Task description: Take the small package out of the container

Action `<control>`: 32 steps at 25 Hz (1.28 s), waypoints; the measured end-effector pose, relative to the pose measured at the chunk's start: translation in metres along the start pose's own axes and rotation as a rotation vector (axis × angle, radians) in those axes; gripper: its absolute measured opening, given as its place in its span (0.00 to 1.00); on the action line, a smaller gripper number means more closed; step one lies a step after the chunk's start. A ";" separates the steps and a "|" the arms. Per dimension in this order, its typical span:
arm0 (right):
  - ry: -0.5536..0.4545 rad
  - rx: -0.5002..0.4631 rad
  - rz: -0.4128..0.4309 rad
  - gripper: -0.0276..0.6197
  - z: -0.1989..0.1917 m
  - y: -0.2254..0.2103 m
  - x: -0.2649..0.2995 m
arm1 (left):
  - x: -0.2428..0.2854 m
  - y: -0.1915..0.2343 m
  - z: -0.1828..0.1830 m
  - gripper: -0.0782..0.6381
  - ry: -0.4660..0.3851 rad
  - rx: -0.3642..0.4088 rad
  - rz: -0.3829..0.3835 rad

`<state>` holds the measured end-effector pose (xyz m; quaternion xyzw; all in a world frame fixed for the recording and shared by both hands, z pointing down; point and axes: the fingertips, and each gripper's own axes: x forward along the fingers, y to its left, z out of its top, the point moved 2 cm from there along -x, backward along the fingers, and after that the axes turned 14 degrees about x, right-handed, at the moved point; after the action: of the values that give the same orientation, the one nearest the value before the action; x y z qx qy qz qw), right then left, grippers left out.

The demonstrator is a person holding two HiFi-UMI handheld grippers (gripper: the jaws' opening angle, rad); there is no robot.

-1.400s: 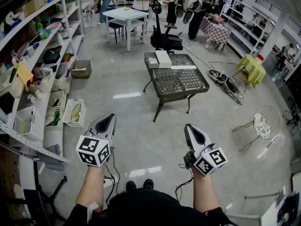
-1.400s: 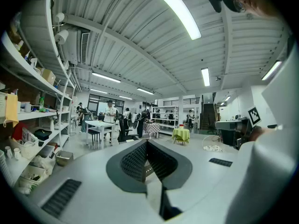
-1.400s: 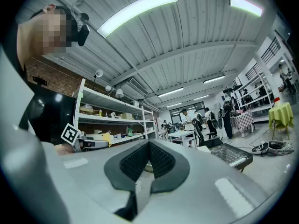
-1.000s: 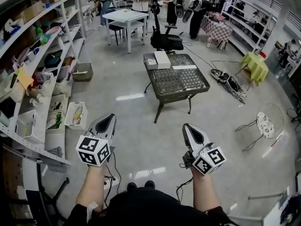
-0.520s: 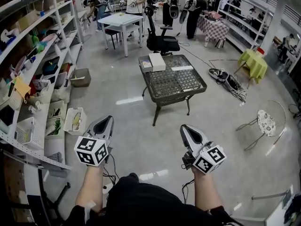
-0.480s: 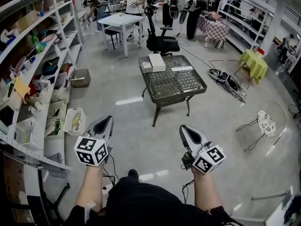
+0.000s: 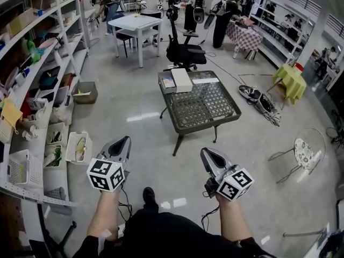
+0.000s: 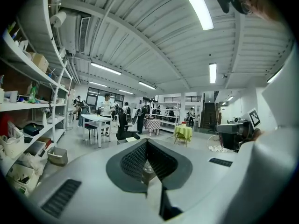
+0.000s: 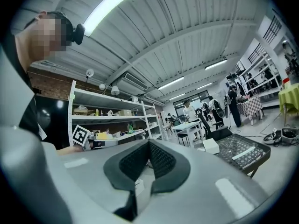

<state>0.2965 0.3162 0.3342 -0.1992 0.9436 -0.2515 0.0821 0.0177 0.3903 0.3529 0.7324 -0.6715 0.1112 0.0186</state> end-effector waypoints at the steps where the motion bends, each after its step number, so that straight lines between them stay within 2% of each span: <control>1: 0.008 0.004 -0.006 0.06 0.001 -0.006 0.018 | 0.011 0.015 0.000 0.12 -0.005 -0.004 0.002; 5: 0.051 0.007 -0.019 0.07 0.006 -0.023 0.089 | 0.055 0.072 0.005 0.12 -0.019 -0.004 -0.009; 11: 0.048 0.018 -0.030 0.07 0.014 -0.039 0.170 | 0.098 0.142 0.008 0.12 -0.022 -0.008 -0.021; 19: 0.077 0.044 0.004 0.07 0.014 -0.069 0.239 | 0.128 0.185 -0.009 0.12 0.018 -0.041 -0.012; 26: 0.098 0.101 0.036 0.07 0.010 -0.128 0.305 | 0.185 0.221 -0.024 0.12 0.080 -0.045 0.000; 32: 0.086 0.161 0.050 0.07 0.038 -0.207 0.370 | 0.282 0.248 -0.011 0.12 0.132 -0.022 -0.017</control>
<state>0.0401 -0.0194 0.3867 -0.1575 0.9276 -0.3328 0.0634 -0.2082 0.0917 0.3860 0.7288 -0.6638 0.1517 0.0716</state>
